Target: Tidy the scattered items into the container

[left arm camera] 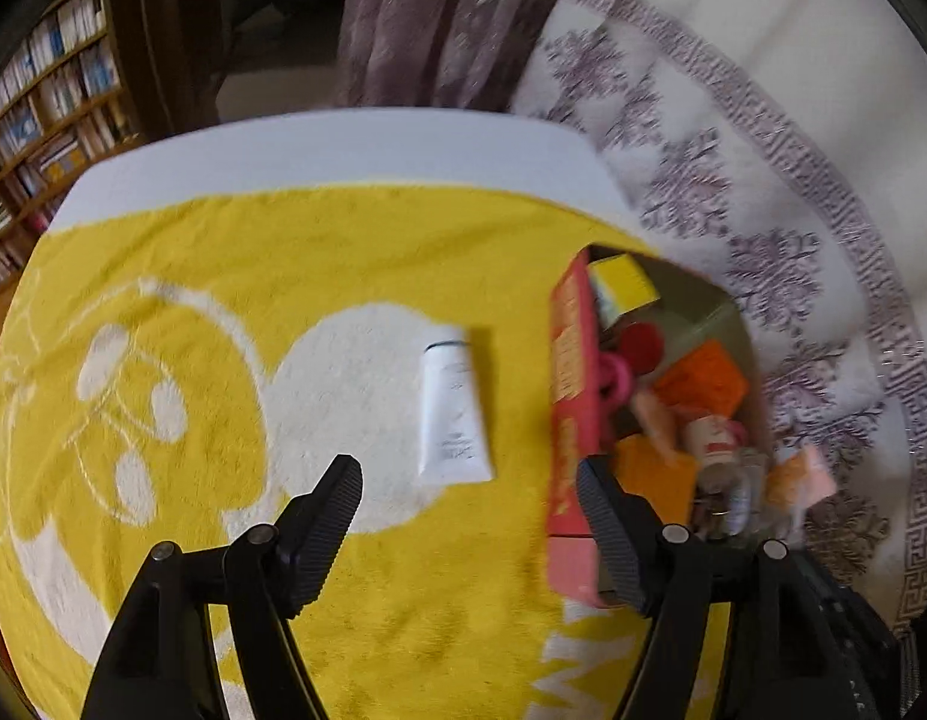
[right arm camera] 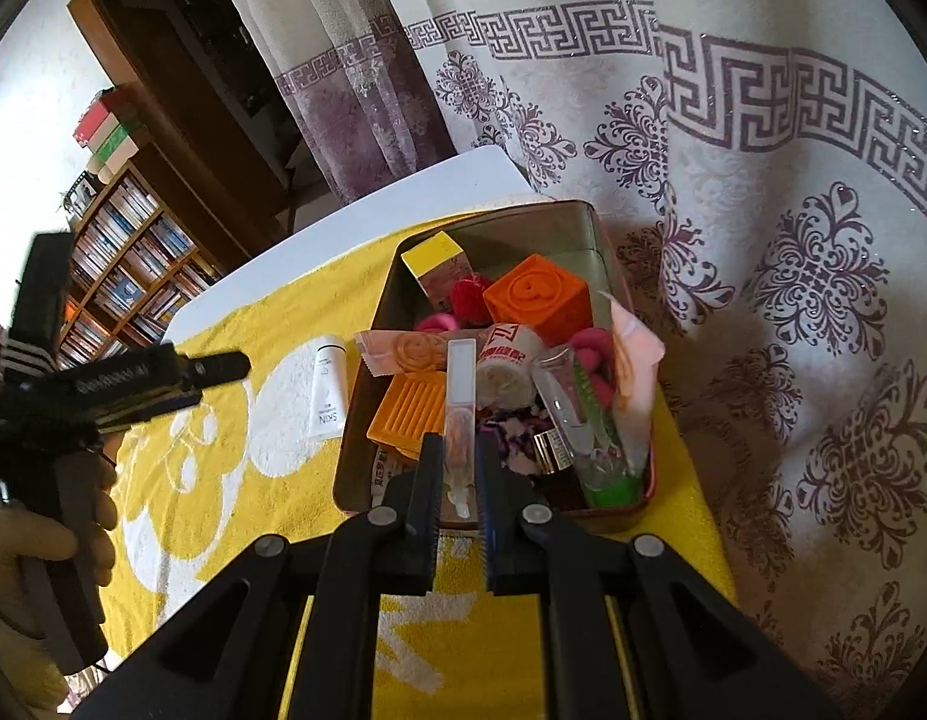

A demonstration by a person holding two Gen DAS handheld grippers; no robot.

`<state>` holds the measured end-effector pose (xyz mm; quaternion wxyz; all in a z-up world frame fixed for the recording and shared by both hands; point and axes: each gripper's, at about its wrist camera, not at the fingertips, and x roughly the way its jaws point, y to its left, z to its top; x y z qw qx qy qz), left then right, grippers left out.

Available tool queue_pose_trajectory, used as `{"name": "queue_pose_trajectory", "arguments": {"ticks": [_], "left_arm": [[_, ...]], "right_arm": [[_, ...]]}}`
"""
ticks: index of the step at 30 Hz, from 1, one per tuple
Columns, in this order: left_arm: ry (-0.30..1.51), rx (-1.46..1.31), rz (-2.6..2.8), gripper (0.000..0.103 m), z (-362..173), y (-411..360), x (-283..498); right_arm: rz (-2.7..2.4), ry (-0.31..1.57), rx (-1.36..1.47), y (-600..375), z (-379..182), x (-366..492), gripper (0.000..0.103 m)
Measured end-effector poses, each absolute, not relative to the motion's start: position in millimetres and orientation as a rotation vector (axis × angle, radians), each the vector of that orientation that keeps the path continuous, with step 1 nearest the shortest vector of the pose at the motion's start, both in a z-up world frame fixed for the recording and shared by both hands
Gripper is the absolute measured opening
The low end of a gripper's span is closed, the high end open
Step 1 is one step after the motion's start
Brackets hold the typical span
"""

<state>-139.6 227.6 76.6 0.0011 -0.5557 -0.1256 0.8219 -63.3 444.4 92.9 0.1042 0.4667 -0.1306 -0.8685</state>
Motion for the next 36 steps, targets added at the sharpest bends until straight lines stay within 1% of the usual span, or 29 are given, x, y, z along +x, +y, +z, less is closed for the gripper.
{"name": "queue_pose_trajectory", "arguments": {"ticks": [4,5,7,8,9,21,29,30,31,32,33,34,36], "left_arm": [[-0.407,-1.779,2.571,0.075,64,226,-145],[-0.402,-1.784,2.568,0.075,60,227,-147],[-0.387,-1.8,2.566,0.075,54,228,-154],[-0.384,-1.807,2.564,0.075,51,228,-157],[-0.383,-1.813,2.562,0.075,49,226,-159],[-0.333,-1.911,2.533,0.075,9,230,-202],[-0.285,-1.981,2.537,0.075,-17,231,-221],[-0.265,-1.983,2.542,0.068,-20,233,-223],[-0.232,-1.98,2.56,0.066,-21,234,-223],[-0.203,-1.95,2.579,0.055,-20,237,-223],[-0.197,-1.923,2.582,0.039,-18,239,-223],[-0.196,-1.908,2.575,0.035,-17,240,-223],[-0.223,-1.896,2.556,0.035,-14,241,-222]], "right_arm": [[-2.538,-0.389,1.397,440,89,-69,0.012],[-2.533,-0.404,1.402,440,87,-71,0.015],[-2.531,-0.421,1.417,441,84,-72,0.031],[-2.539,-0.426,1.416,441,83,-73,0.043],[-2.547,-0.429,1.413,442,83,-73,0.049],[-2.575,-0.425,1.45,452,76,-77,0.049],[-2.587,-0.34,1.447,449,77,-78,0.049],[-2.588,-0.33,1.447,449,77,-77,0.049],[-2.589,-0.318,1.45,449,77,-77,0.049],[-2.589,-0.31,1.452,450,77,-76,0.049],[-2.589,-0.303,1.455,450,76,-76,0.049],[-2.589,-0.301,1.457,451,76,-76,0.049],[-2.593,-0.303,1.458,454,75,-76,0.049]]}}
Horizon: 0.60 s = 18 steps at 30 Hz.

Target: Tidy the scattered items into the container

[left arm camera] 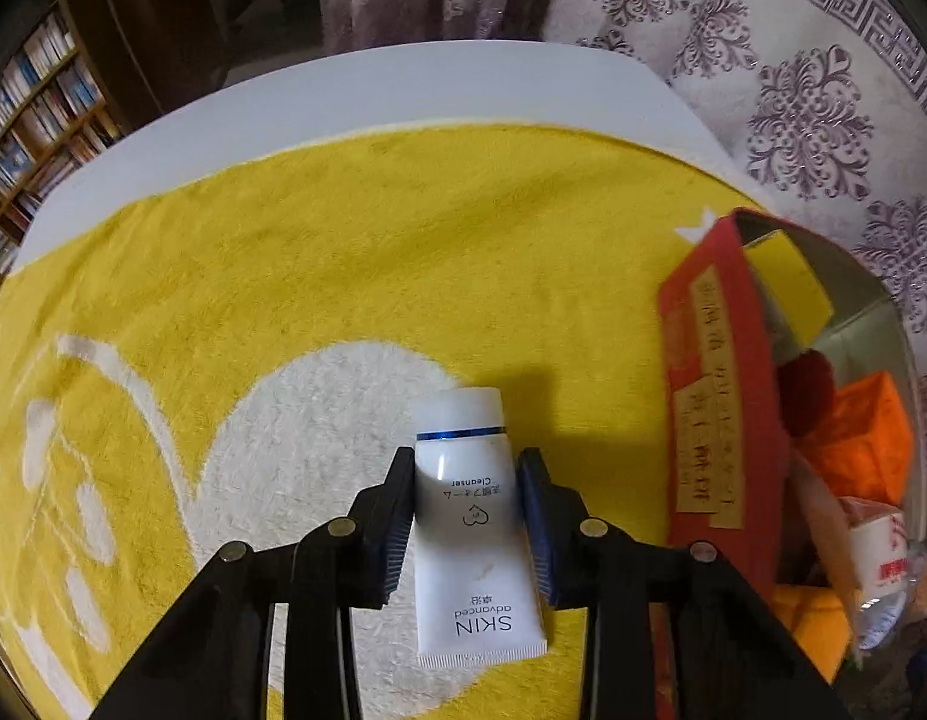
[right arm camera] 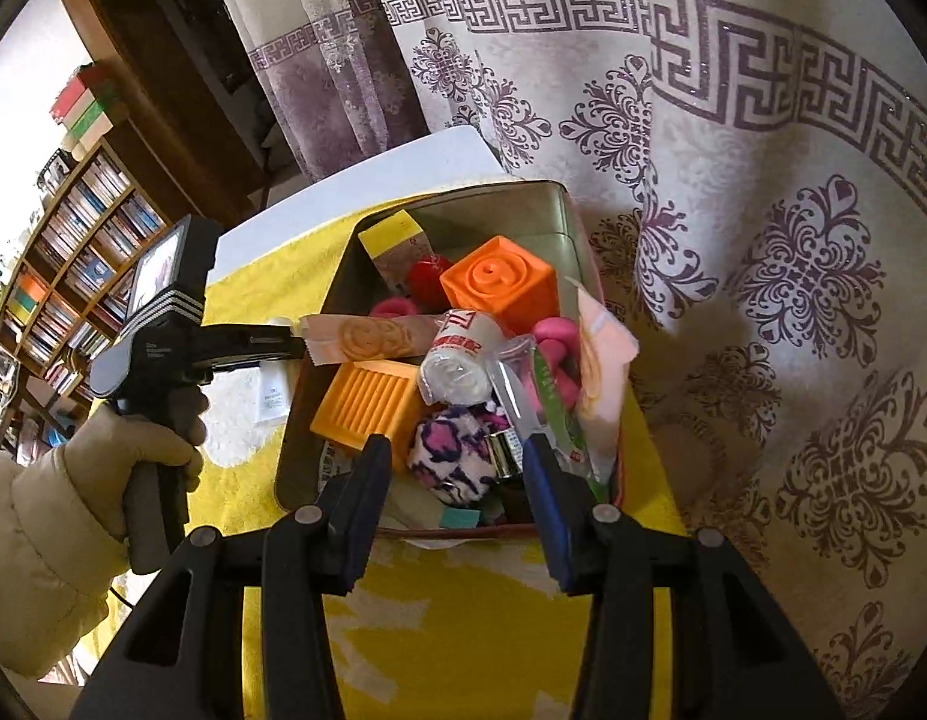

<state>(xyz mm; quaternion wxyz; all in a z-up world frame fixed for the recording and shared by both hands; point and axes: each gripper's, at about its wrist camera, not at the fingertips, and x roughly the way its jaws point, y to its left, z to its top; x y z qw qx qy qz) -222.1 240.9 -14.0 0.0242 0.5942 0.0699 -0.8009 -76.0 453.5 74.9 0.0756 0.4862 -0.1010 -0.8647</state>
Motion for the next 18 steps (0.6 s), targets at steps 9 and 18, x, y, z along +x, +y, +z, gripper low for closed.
{"name": "queue_pose_trajectory", "arguments": {"ticks": [9,18], "left_arm": [[0.237,1.794,-2.62,0.035,39,251,-206],[0.195,1.749,-2.838,0.035,101,308,-191]], "right_arm": [[-2.609,-0.299,1.39,453,85,-76,0.049],[-2.619,-0.315,1.347,457,93,-66,0.049]]}}
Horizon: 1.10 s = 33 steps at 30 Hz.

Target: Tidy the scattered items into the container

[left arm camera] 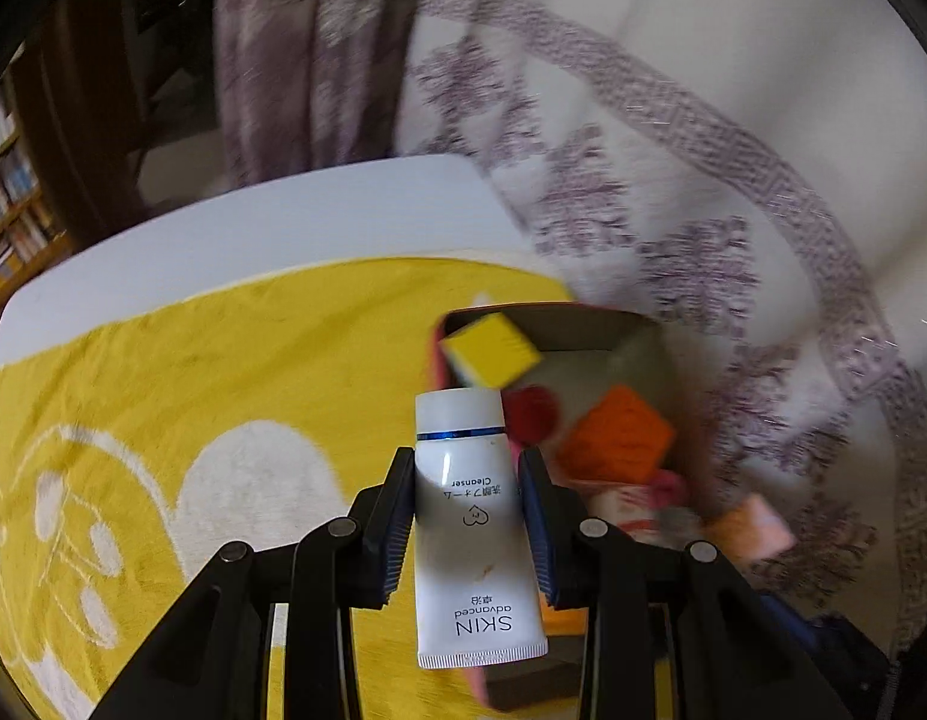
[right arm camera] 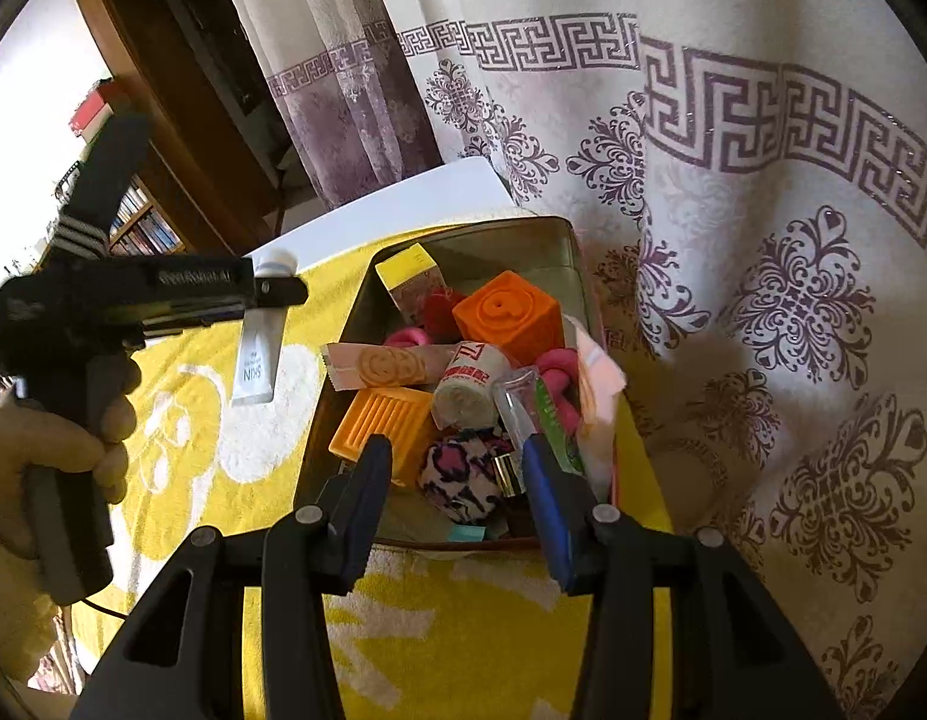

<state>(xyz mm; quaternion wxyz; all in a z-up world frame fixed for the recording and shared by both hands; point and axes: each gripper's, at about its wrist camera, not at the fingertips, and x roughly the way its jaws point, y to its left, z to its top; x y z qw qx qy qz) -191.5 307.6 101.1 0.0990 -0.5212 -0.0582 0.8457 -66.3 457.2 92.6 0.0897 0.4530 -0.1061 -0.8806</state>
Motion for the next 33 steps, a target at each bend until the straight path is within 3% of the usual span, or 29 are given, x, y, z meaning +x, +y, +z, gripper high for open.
{"name": "queue_pose_trajectory", "arguments": {"ticks": [10,12,14,17,20,31,33], "left_arm": [[-0.134,-1.536,2.415,0.038,107,353,-177],[-0.163,-1.536,2.406,0.063,109,355,-175],[-0.186,-1.529,2.425,0.068,112,353,-173],[-0.18,-1.545,2.452,0.068,118,348,-167],[-0.161,-1.551,2.495,0.088,125,342,-159],[-0.047,-1.528,2.628,0.089,155,322,-120],[-0.042,-1.528,2.643,0.089,160,319,-113]], "right_arm": [[-2.628,-0.337,1.338,470,98,-51,0.049],[-2.621,-0.348,1.349,473,97,-49,0.049],[-2.606,-0.355,1.361,474,96,-47,0.054],[-2.598,-0.362,1.367,475,96,-43,0.073],[-2.598,-0.364,1.357,475,100,-38,0.079],[-2.55,-0.407,1.413,466,104,-38,0.084],[-2.558,-0.417,1.4,466,105,-36,0.09]]}}
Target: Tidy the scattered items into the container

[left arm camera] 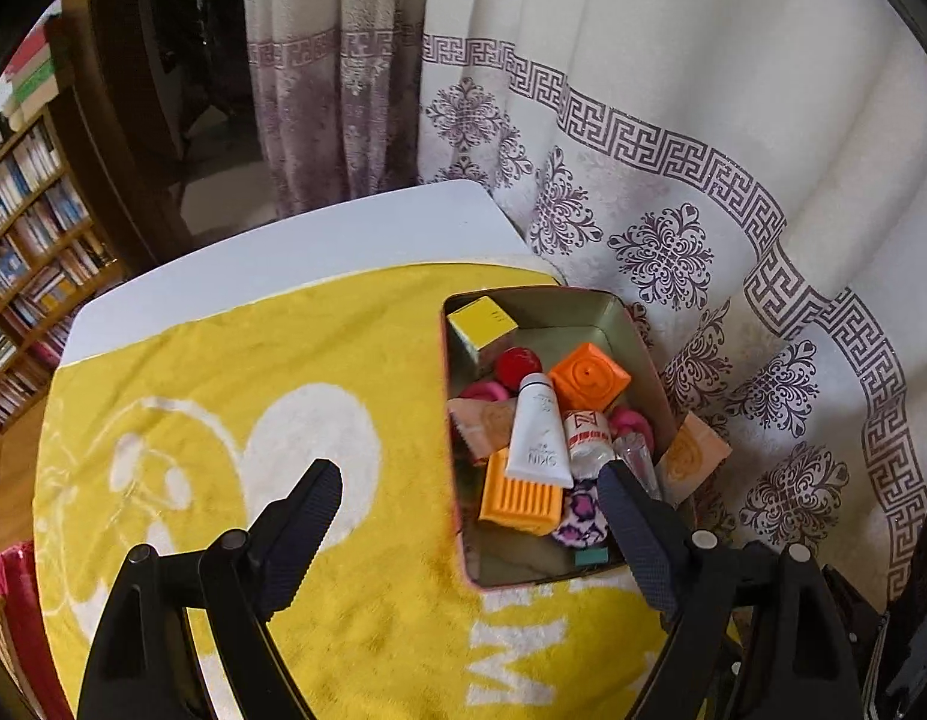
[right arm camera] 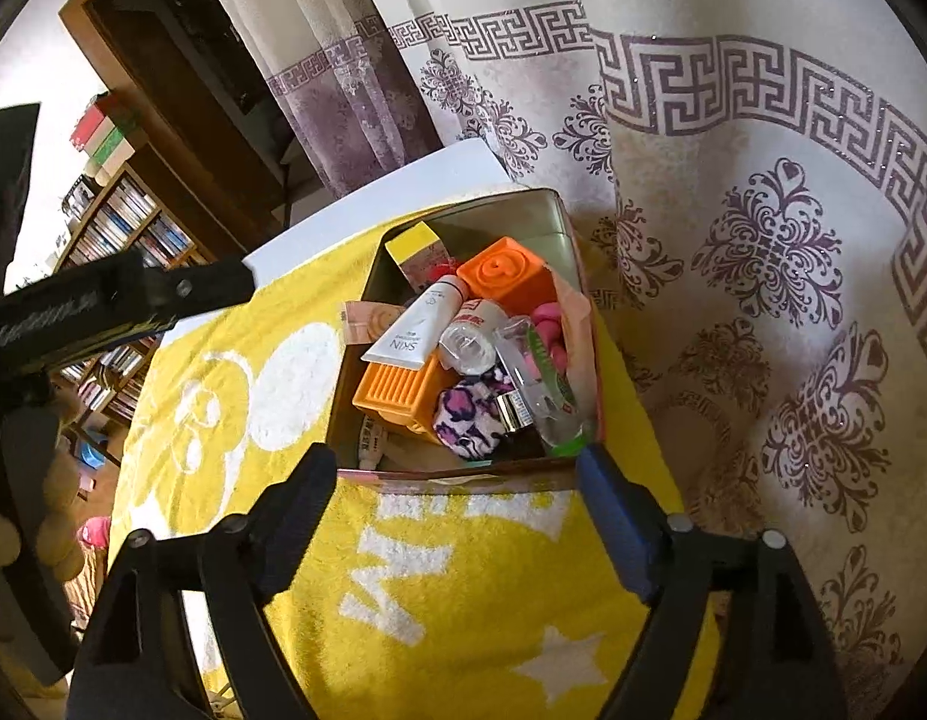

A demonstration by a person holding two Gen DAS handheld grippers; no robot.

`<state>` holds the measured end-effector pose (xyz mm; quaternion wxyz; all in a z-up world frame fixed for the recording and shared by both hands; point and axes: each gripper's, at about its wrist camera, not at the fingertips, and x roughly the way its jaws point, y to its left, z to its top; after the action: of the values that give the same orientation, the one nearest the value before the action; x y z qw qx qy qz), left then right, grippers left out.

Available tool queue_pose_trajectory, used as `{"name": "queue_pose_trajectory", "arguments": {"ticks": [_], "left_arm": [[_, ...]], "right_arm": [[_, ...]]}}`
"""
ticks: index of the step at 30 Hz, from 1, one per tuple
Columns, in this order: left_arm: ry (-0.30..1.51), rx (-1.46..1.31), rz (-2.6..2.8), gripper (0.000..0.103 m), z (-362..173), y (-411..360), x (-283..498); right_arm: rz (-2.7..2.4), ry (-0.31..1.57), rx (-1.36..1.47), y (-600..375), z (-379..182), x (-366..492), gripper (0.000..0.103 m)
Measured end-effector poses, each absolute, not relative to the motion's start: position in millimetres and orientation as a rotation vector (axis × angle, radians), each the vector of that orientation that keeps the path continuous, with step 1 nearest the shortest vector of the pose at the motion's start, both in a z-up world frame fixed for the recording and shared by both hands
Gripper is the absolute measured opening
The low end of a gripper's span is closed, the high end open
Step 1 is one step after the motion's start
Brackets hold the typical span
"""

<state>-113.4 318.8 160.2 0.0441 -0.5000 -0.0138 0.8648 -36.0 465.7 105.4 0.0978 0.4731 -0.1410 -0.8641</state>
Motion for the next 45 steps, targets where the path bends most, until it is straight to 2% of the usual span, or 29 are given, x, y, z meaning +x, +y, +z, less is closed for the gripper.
{"name": "queue_pose_trajectory", "arguments": {"ticks": [1,2,3,14,18,45], "left_arm": [[-0.035,-1.526,2.654,0.089,162,318,-111],[-0.02,-1.515,2.672,0.089,166,317,-107],[-0.004,-1.501,2.69,0.089,170,315,-103],[-0.006,-1.374,2.766,0.089,205,309,-79],[0.047,-1.331,2.789,0.089,214,314,-72],[0.038,-1.176,2.812,0.089,254,333,-51]], "right_arm": [[-2.562,-0.421,1.389,465,107,-35,0.093],[-2.567,-0.422,1.378,465,109,-34,0.101],[-2.575,-0.42,1.365,465,111,-32,0.103],[-2.679,-0.277,1.257,453,135,-21,0.103],[-2.719,-0.189,1.215,447,144,-16,0.103],[-2.812,-0.144,1.084,452,192,-3,0.103]]}}
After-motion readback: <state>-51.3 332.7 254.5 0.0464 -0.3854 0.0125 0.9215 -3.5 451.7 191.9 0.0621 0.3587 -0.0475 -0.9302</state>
